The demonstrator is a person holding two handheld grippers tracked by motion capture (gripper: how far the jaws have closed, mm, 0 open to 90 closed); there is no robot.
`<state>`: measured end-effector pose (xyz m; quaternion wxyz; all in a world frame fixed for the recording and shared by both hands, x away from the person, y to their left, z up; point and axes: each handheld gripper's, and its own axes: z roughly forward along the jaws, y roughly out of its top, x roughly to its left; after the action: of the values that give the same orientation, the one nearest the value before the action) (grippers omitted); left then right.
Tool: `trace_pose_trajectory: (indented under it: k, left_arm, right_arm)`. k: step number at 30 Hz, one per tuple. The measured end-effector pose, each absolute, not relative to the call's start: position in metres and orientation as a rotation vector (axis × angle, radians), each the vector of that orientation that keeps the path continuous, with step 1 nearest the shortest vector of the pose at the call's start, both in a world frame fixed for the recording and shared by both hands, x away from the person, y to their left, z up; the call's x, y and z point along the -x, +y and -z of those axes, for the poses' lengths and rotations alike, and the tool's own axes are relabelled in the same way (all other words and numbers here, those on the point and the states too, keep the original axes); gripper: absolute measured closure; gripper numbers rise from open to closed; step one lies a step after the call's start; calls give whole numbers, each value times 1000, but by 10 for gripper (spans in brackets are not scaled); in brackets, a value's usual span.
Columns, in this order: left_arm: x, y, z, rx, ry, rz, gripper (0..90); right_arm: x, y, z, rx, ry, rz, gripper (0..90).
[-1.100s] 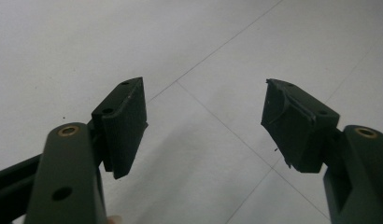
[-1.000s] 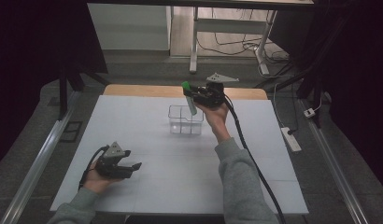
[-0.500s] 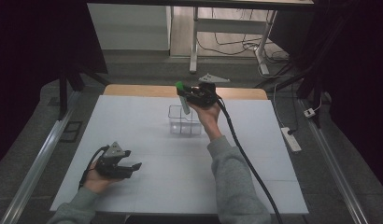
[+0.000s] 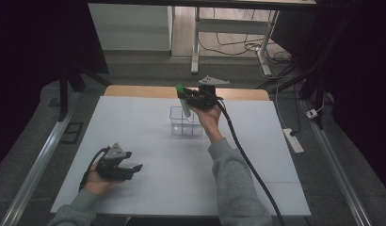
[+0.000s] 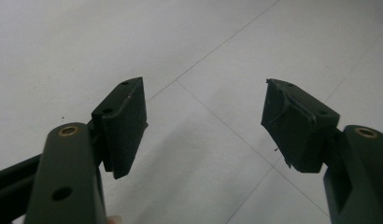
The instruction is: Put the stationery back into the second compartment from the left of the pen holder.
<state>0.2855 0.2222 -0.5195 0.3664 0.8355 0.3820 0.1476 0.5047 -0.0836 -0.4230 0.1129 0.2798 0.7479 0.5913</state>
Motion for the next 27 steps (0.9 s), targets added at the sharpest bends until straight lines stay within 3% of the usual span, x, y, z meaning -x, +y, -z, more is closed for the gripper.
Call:
trace_pose_trajectory:
  k: [8, 27]
  left_arm:
    - [-286, 222, 520, -2154, 979, -381, 305]
    - [-286, 221, 520, -2160, 977, -381, 303]
  right_arm:
    - [-504, -87, 423, -836, 2210, -1712, 523]
    - [-485, -106, 422, -799, 2276, -1637, 485]
